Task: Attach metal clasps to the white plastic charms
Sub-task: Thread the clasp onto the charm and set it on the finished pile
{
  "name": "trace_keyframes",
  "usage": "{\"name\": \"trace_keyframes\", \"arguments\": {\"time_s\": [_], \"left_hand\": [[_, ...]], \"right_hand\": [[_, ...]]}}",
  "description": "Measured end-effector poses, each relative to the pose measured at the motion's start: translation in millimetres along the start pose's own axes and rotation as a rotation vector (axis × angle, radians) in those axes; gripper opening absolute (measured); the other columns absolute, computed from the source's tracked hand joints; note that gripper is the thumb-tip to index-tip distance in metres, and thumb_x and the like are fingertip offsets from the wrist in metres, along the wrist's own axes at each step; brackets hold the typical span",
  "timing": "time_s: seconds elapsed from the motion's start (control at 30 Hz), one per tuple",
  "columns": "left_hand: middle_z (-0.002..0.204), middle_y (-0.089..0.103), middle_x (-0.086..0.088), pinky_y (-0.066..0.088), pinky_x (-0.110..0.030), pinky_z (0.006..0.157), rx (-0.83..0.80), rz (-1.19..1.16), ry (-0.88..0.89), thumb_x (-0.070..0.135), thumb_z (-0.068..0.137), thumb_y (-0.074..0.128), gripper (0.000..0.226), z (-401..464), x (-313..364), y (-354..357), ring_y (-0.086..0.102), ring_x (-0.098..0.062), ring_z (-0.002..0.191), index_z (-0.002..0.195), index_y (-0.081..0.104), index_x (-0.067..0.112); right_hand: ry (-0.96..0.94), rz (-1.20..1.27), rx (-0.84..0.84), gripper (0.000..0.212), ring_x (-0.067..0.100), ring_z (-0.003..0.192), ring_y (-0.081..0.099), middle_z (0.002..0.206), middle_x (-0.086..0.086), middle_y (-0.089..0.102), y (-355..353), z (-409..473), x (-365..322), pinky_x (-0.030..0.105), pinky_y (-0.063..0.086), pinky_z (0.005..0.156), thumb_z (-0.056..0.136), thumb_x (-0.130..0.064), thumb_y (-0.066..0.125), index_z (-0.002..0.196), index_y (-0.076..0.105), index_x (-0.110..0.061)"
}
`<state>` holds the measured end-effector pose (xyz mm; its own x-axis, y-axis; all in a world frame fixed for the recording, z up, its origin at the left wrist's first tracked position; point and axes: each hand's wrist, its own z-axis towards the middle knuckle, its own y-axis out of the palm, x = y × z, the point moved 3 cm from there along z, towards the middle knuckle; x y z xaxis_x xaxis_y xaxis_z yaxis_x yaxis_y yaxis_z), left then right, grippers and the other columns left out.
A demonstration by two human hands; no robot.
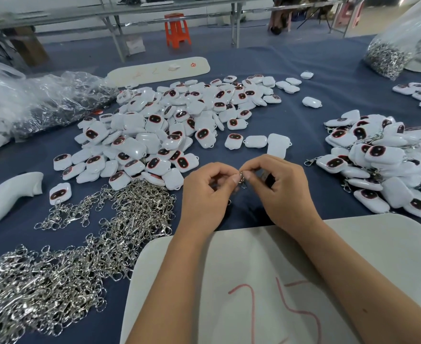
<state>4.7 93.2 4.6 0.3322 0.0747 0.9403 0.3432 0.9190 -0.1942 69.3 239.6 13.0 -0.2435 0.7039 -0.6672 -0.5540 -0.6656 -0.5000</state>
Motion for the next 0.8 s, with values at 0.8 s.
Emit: {"name": "trace_keyframes", "arguments": {"time_s": [0.8], "left_hand": [[0.071, 0.063, 0.006, 0.045, -0.02, 0.069, 0.048, -0.021, 0.038, 0.0, 0.1, 0.056, 0.024, -3, 5, 18, 0.058, -0.005, 0.066, 0.084, 0.061, 0.016]], "right_hand": [[-0.046, -0.05, 0.156, 0.012, 0.015, 0.074, 0.065, 0.083, -0.012, 0.071, -3, -4, -5, 0.039, 0.051, 0.067, 0.092, -0.004, 0.074, 0.087, 0.074, -0.015]]}}
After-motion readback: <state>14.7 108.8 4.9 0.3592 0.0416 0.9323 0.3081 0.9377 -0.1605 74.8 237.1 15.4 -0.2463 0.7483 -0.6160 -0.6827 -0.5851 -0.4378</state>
